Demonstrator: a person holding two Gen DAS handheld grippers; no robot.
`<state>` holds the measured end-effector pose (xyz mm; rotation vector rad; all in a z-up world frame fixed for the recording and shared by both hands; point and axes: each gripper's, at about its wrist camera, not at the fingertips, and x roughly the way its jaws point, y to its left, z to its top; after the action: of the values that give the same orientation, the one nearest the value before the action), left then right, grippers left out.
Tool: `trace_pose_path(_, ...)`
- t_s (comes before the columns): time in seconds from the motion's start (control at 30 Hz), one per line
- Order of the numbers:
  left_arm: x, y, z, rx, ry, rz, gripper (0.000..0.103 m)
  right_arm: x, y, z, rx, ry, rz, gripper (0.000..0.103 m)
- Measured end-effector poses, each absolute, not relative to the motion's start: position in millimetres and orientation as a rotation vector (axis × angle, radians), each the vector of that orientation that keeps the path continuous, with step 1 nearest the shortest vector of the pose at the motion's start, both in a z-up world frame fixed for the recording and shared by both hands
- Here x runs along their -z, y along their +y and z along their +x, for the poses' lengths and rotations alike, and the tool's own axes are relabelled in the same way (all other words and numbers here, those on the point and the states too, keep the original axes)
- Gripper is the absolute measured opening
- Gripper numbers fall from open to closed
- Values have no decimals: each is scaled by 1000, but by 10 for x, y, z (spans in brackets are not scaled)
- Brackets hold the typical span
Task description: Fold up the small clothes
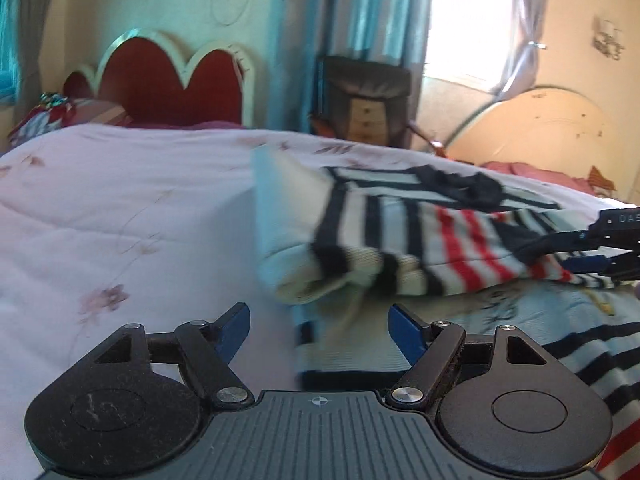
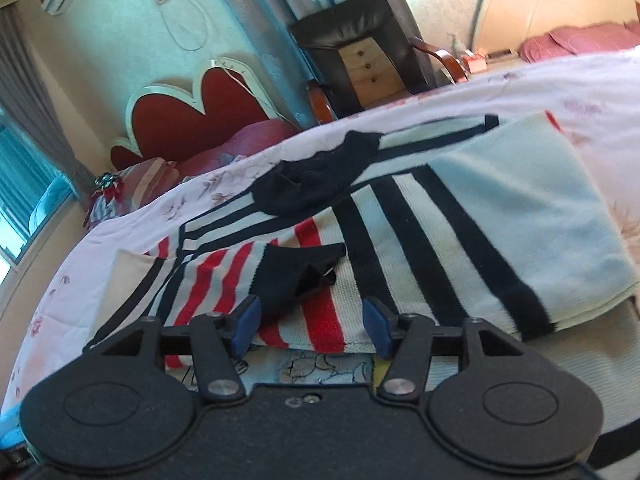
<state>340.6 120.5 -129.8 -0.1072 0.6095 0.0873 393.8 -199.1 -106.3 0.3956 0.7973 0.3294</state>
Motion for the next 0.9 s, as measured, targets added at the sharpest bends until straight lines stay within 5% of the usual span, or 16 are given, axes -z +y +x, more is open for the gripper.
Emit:
trace_pose_path(0.13,1394,1304,3560,-70,628,-93,76,1124,-1905,4032,-328,796,418,37)
trace_pose_path(0.2,1430,1282,3683,-73,651,-57,76,1093,-1810,4059,-344,789,363,6)
trace_pose_path(0.43,1436,1293,3802,-55,640,-46,62,610,-1916,3792,-237,555,230,6)
trace_pose_path(0.77,1338,1326,3864,-3,561,-115,51,988,-2233,3919,-186,705,306,7)
trace_pose_path(0.9,1435,1463,3954,-13,598,-211,50,1087,-2306,3970,-181,757,376,20)
